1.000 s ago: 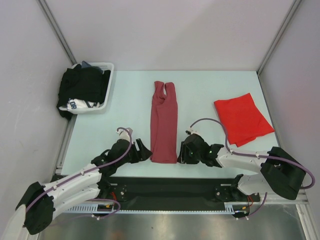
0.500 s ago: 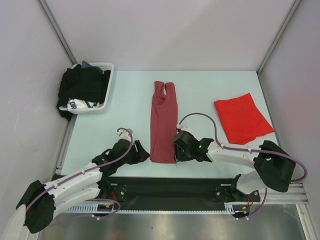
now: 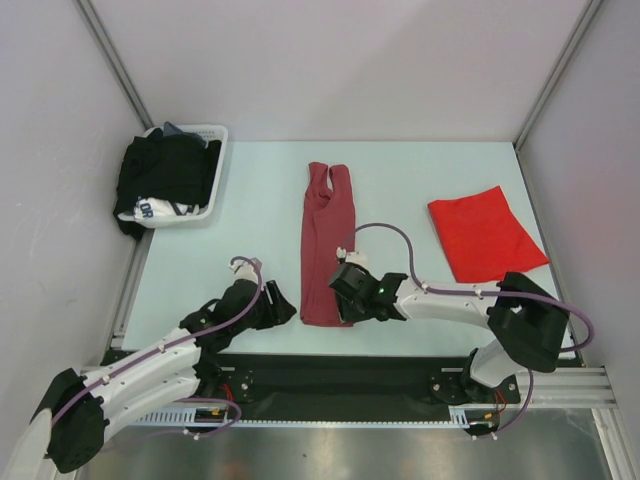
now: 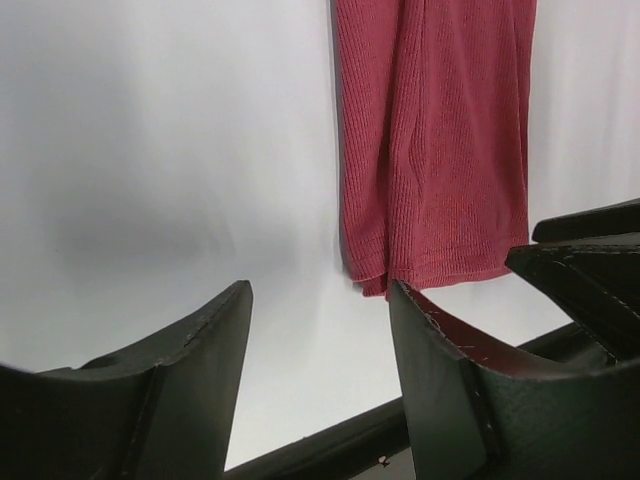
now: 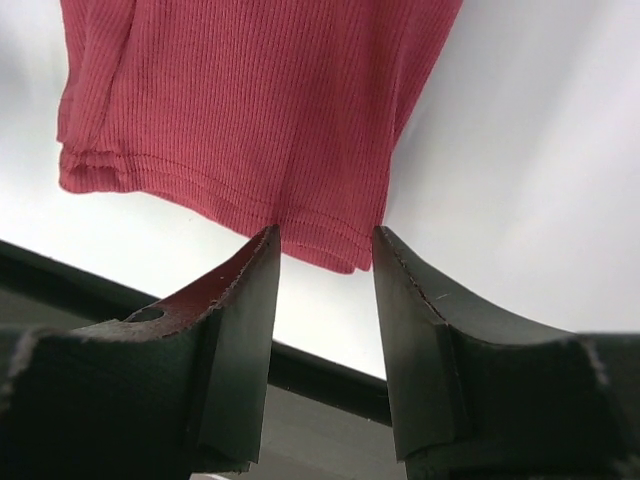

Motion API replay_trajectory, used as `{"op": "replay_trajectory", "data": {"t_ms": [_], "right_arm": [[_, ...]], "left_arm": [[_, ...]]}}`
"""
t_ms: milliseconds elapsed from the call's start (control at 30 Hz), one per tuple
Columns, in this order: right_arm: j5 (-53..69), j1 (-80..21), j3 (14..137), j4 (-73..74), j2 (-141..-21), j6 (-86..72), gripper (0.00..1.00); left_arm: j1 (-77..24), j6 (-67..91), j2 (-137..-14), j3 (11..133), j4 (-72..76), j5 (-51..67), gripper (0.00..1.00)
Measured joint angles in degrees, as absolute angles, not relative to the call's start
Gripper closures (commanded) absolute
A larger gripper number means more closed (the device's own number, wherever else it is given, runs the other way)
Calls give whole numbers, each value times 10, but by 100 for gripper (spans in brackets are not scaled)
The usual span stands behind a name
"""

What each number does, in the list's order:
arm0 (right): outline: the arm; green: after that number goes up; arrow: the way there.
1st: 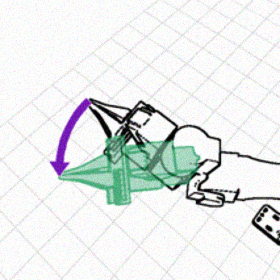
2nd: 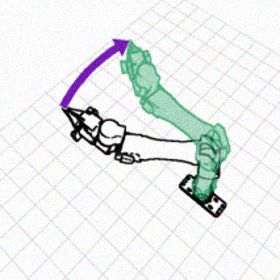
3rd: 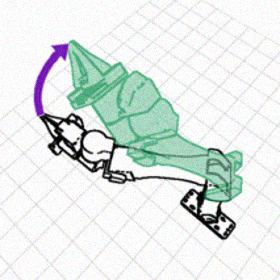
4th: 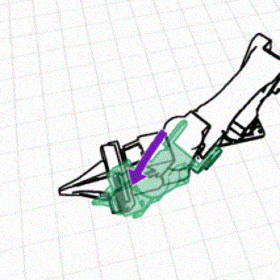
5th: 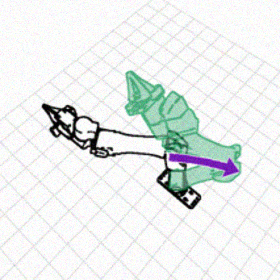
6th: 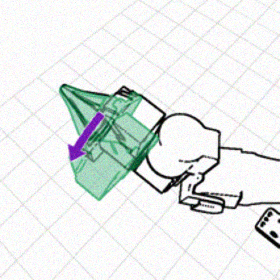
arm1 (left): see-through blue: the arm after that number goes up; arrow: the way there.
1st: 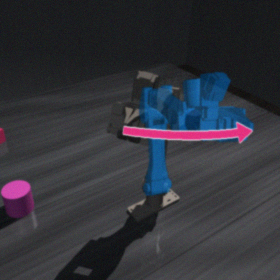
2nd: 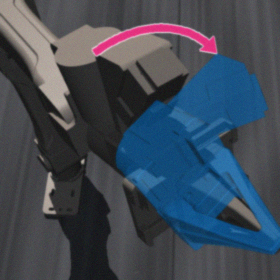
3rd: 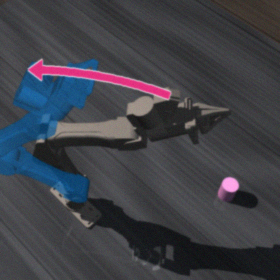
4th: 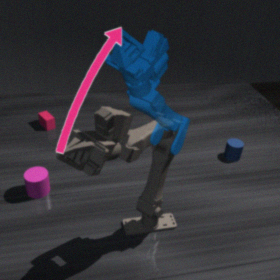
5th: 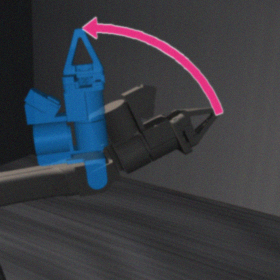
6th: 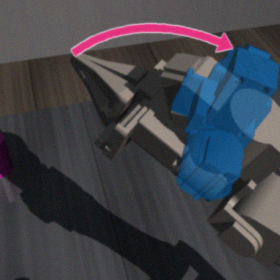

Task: Fold and stack the tank tops
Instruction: Fold the tank top

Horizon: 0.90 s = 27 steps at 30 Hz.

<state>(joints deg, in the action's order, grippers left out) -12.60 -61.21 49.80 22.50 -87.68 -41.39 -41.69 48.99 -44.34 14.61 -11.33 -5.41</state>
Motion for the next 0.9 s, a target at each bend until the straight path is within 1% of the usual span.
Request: {"op": "replay_trajectory", "data": {"t_ms": [100, 133, 167, 200, 267, 300, 400, 433, 633, 900], "right_arm": [[-126, -614, 505, 225, -894, -413, 53], [-126, -614, 507, 224, -899, -413, 55], [-126, -614, 508, 224, -904, -413, 59], [-126, -615, 510, 224, -910, -413, 68], [-126, -615, 510, 223, -918, -411, 79], [-127, -615, 510, 224, -921, -411, 87], [-129, -615, 510, 223, -921, -415, 97], [-129, -615, 509, 223, -919, -417, 99], [-128, -610, 471, 203, -864, -434, 100], [-111, -583, 385, 151, -797, -470, 100]], "left_arm": [[-416, 489, -446, 146, -113, -54, 38], [-416, 489, -449, 146, -113, -54, 38], [-416, 488, -452, 146, -113, -54, 39], [-416, 488, -458, 147, -113, -53, 39], [-416, 485, -471, 147, -112, -52, 40], [-416, 484, -477, 147, -111, -50, 40], [-416, 483, -489, 147, -107, -43, 44], [-416, 480, -492, 147, -104, -42, 44], [-416, 479, -512, 149, -87, -37, 45], [-416, 476, -554, 162, -61, -25, 47]]}}
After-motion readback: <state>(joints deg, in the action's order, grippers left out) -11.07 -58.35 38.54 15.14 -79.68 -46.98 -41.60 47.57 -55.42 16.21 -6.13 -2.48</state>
